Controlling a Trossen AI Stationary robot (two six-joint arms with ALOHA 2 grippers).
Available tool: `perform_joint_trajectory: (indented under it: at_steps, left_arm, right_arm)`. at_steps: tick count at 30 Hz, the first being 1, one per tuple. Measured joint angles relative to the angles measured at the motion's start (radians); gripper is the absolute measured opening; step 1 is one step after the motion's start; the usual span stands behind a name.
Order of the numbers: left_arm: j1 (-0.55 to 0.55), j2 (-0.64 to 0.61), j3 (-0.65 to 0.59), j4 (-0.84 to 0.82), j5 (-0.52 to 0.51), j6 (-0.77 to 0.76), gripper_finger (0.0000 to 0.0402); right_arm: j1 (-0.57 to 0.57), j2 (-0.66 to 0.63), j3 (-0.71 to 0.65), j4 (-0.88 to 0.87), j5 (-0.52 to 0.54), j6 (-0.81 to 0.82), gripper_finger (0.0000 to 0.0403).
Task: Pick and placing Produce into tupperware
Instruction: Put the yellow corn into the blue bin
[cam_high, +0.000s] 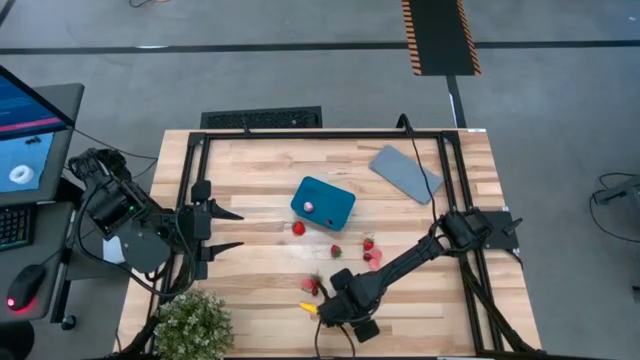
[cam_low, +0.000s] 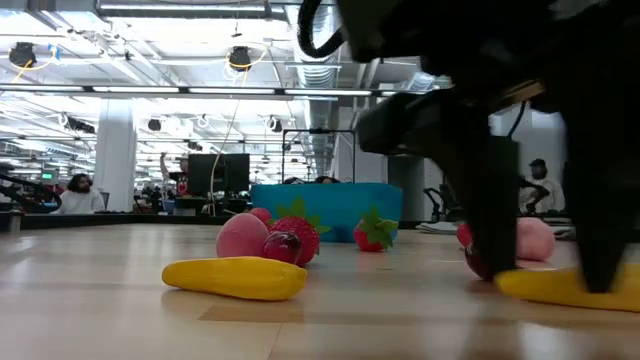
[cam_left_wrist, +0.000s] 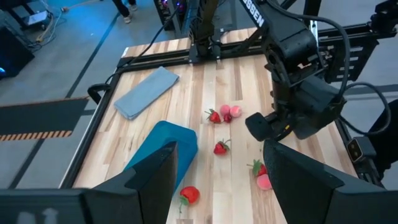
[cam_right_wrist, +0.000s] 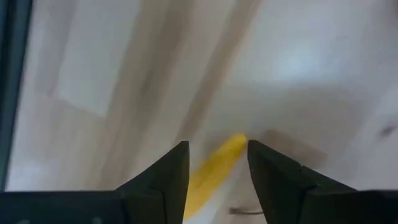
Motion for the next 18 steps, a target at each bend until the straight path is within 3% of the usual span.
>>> perform_joint_trajectory:
  at_steps: [9,18]
  left_arm:
    - [0.0,0.0,0.0,0.003,0.0,-0.001,0.0228]
    - [0.0,0.0,0.0,0.026,0.026,-0.002,0.0228]
  right_arm:
    - [0.019,0.0,0.0,-0.042,-0.03,0.047,0.0169]
    - [0.018,-0.001,0.0,-0.044,-0.028,0.056,0.0059]
